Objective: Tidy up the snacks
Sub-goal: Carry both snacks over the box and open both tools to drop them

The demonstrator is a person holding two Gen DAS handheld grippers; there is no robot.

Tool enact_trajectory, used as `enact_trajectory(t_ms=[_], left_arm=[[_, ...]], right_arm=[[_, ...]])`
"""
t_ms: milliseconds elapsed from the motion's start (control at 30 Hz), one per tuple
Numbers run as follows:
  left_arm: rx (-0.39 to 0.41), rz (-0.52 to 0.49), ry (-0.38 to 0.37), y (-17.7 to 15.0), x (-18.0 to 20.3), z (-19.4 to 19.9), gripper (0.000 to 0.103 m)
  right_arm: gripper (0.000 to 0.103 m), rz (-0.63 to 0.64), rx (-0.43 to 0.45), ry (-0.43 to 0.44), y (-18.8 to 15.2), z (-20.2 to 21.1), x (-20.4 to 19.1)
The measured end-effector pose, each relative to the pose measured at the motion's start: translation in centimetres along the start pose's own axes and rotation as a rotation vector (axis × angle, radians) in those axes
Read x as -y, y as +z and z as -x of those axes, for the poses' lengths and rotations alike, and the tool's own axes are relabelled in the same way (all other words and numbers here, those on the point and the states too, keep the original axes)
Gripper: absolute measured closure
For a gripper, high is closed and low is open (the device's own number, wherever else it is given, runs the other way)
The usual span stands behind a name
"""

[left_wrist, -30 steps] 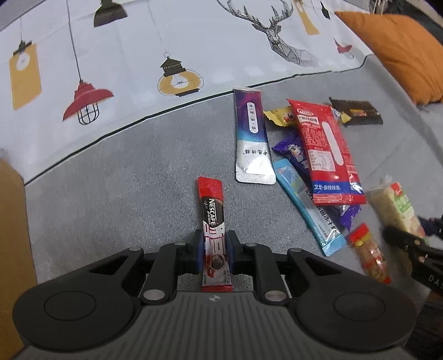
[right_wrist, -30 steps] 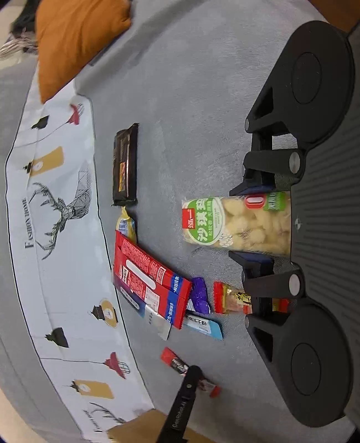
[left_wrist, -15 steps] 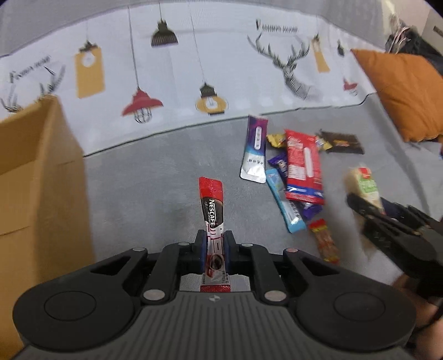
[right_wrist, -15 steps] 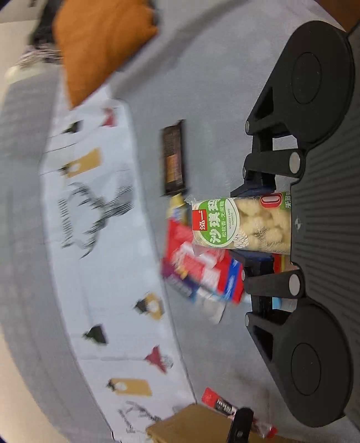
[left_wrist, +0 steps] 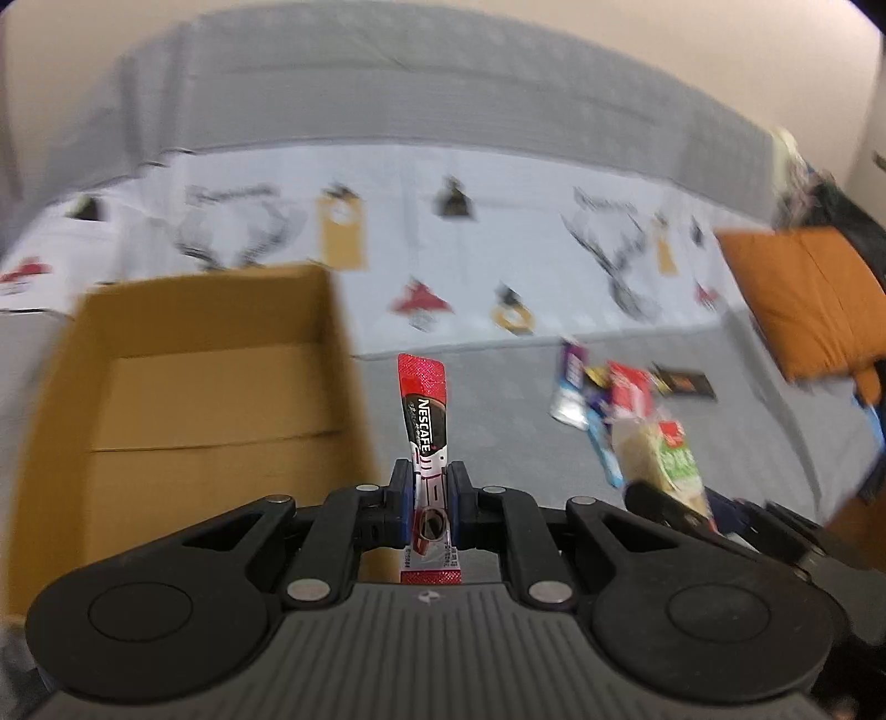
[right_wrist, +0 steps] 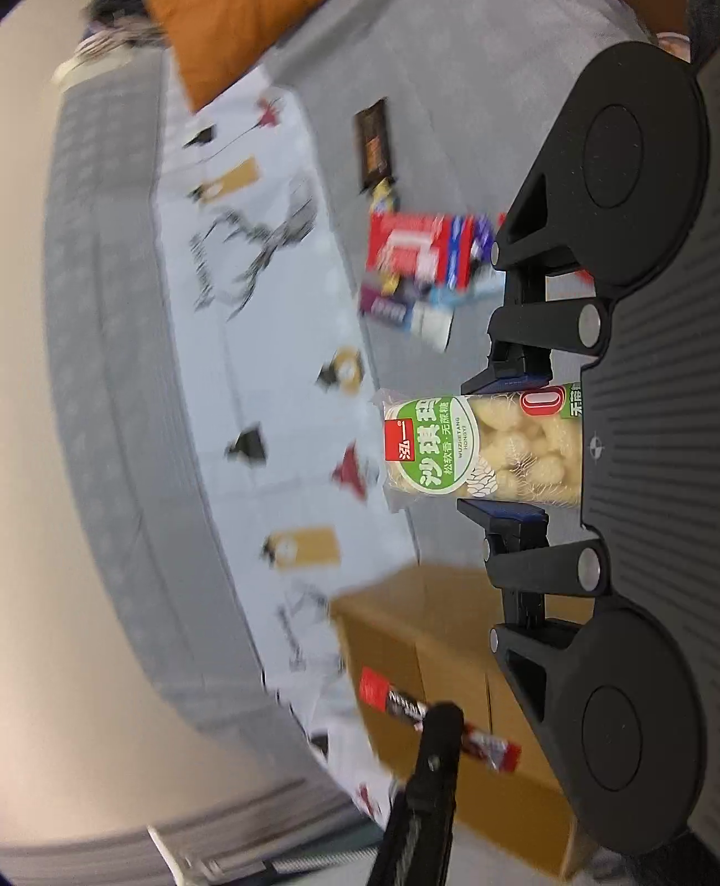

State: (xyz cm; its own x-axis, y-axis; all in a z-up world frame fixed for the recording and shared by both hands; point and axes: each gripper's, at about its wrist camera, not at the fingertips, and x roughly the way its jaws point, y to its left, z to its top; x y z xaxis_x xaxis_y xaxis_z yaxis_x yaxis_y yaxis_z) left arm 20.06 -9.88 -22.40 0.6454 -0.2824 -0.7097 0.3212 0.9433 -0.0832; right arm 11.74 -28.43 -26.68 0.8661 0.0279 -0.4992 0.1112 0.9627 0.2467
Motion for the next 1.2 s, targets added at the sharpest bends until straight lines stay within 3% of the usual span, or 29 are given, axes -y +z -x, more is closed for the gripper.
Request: enact_trajectory(t_ms=[167, 333, 500, 633, 733, 1200], left_arm=[[0.037, 0.052, 0.018, -0.2, -4.7, 3.7, 0.090], [0.188, 0.053, 0.066, 0.6, -7.9, 10.0, 0.090], [0.338, 0.054, 0.107, 1.6, -9.3, 17.3, 0.090], [0.403, 0.047, 0.143, 1.4, -9.8, 19.8, 0.090], [0.385, 0.041, 0.169, 0.9, -10.3, 18.3, 0.090], [0.119, 0.117, 0.181, -1.9, -16.0, 4.9, 0.090]], right_arm=[[0.064, 0.103, 0.039, 0.114, 2.6, 2.5, -7.6], [0.064, 0.188, 0.130, 0.202, 6.2, 6.0, -13.5], [0.064, 0.217, 0.244, 0.284, 9.2, 10.1, -17.0], [0.064, 0.269, 0.275, 0.331, 9.8, 11.6, -18.7], [0.064, 0.301, 0.251, 0.319, 9.2, 10.4, -18.9], [0.064, 0.290, -0.012, 0.318, 4.2, -1.0, -17.9]])
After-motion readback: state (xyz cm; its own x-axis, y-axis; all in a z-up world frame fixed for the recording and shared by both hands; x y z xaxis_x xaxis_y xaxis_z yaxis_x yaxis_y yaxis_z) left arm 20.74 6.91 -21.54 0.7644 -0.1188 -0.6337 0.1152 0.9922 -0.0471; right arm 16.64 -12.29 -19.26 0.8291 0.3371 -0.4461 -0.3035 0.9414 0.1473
